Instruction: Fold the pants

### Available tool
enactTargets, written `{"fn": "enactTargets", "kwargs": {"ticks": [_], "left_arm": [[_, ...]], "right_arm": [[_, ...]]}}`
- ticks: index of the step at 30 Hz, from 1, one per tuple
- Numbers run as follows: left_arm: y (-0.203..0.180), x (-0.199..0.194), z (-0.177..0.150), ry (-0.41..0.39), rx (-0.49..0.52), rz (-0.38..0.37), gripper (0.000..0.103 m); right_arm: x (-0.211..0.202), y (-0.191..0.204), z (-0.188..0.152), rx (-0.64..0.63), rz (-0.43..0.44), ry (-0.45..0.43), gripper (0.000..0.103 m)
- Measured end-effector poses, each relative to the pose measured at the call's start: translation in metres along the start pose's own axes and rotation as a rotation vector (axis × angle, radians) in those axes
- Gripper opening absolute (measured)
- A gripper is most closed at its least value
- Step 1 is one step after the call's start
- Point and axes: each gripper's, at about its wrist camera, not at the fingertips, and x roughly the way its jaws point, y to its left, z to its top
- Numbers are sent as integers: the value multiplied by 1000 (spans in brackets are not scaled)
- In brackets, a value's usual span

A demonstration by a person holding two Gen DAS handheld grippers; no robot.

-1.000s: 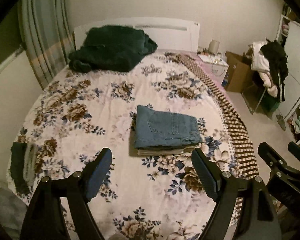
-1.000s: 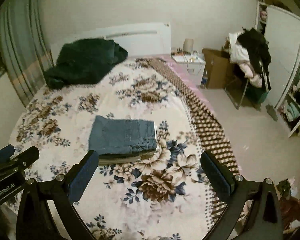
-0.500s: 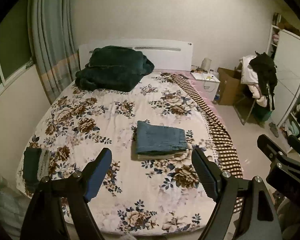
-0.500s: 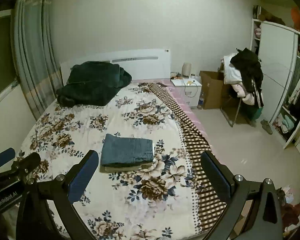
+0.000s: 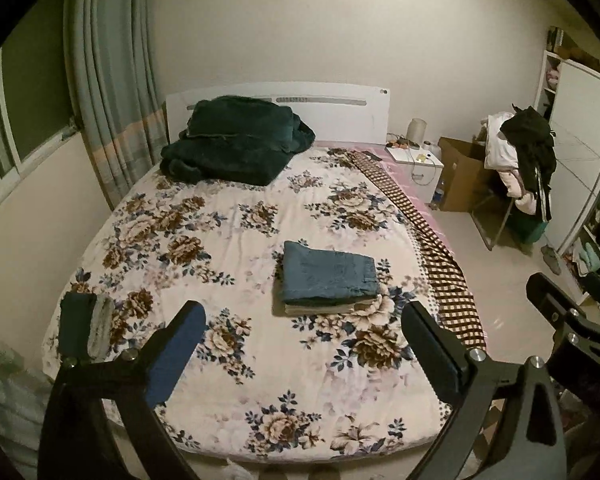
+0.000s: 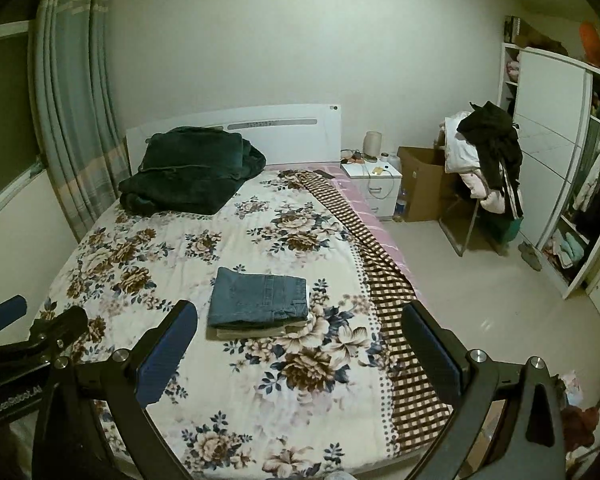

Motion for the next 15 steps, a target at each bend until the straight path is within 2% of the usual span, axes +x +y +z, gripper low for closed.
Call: {"fn": "enactTargets", "kwargs": {"ticks": [15], "left_arm": [[5,-7,-3,6,-5,34,100]], "right_arm": [[2,-1,-3,9,8,10,103]]}}
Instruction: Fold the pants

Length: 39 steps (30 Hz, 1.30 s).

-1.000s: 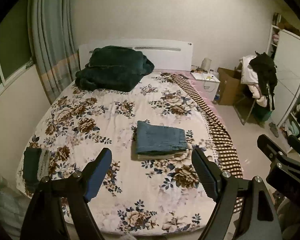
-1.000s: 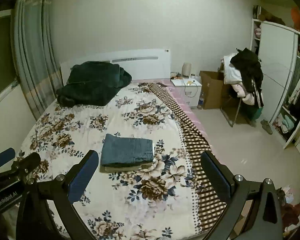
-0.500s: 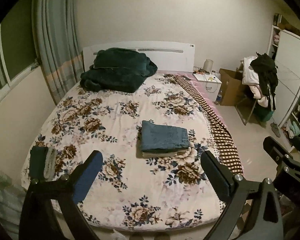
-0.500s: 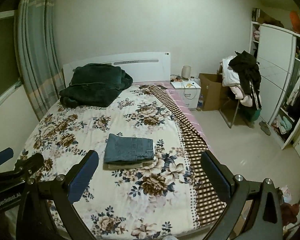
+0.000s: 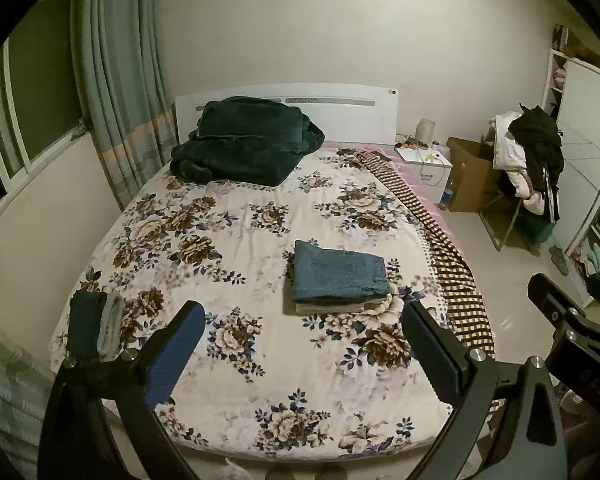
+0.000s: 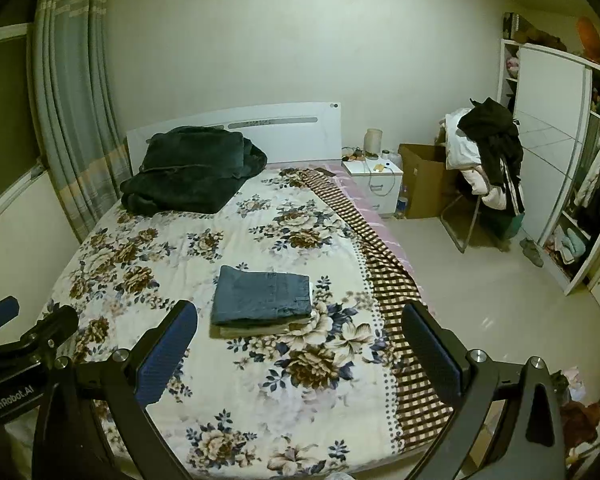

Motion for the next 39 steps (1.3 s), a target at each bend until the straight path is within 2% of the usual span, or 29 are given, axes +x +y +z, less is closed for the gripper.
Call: {"fn": "enactTargets", "kwargs": {"ticks": [39], "left_arm": [[3,2,-2,7,-8,8,100]], "right_arm": [[29,-4,-14,-20,28,34,103]]}}
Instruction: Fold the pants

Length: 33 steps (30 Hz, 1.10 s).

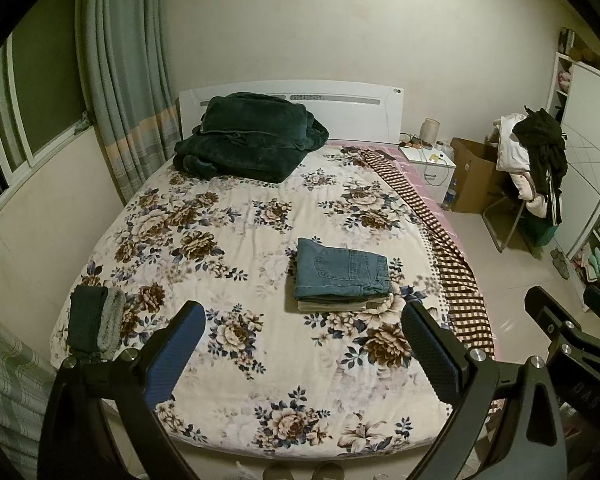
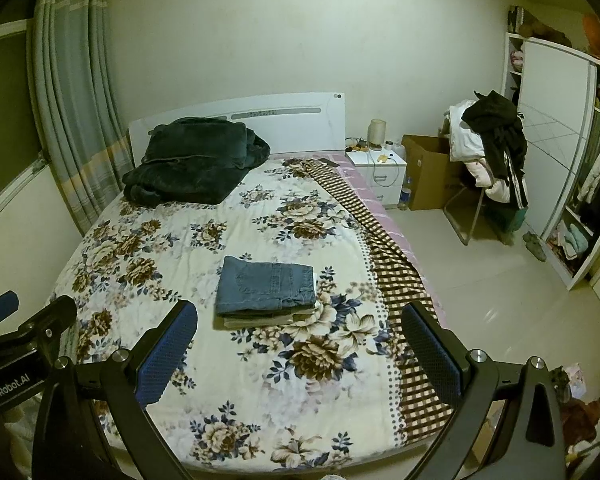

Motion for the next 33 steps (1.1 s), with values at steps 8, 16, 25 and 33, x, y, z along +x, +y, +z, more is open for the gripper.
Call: {"fn": "enactTargets", "kwargs": {"ticks": [8,16,25,33], "left_arm": [[1,0,0,-1,0,0,100],[1,-1,1,-3,-1,5,100],[2,-1,2,-2,-1,5,100],[3,-1,2,-1,-5,7,100]], "right_arm": [[-1,0,0,2,2,0,103],[-1,1,4,-1,1,-2,103],[-1,1,4,-1,0,0,103],[0,3,5,0,-3,2,103]]}}
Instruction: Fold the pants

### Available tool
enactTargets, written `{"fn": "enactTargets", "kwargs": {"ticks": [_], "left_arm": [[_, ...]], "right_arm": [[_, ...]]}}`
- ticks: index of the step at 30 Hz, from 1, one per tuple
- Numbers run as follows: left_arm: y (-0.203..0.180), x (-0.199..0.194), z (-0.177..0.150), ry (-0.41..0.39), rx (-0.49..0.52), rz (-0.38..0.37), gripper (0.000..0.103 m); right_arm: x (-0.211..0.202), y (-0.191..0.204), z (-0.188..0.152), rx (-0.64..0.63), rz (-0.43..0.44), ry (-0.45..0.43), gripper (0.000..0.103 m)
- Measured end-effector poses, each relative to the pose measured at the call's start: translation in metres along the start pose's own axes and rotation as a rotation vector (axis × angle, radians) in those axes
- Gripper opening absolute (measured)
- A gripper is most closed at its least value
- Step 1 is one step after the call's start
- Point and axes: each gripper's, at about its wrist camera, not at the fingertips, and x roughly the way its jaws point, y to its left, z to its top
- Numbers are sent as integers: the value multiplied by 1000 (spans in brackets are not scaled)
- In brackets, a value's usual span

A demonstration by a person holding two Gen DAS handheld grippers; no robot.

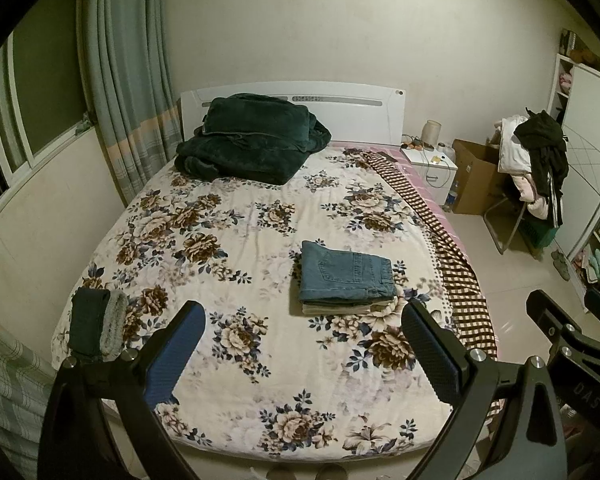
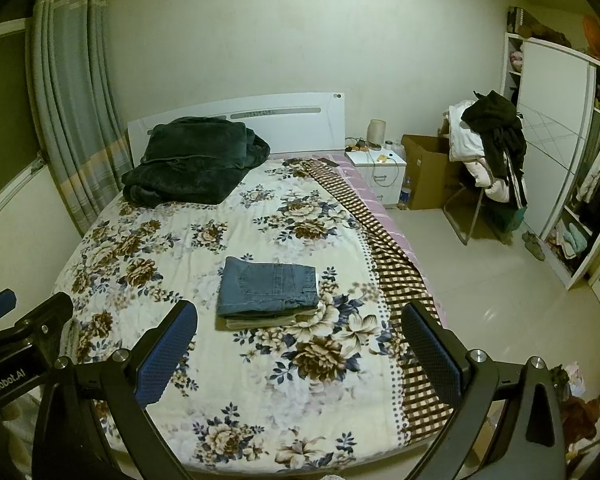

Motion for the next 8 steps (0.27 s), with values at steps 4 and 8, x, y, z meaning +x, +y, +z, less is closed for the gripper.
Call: {"fn": "enactTargets", "kwargs": {"ticks": [4,8], "left_arm": [[0,0,0,-3,-5,-7,100],[1,-1,2,-18,-15,-7,100]], "right_arm": [[0,-1,1,-1,2,-1,103],[0,-1,2,-3,3,-3,103]]}}
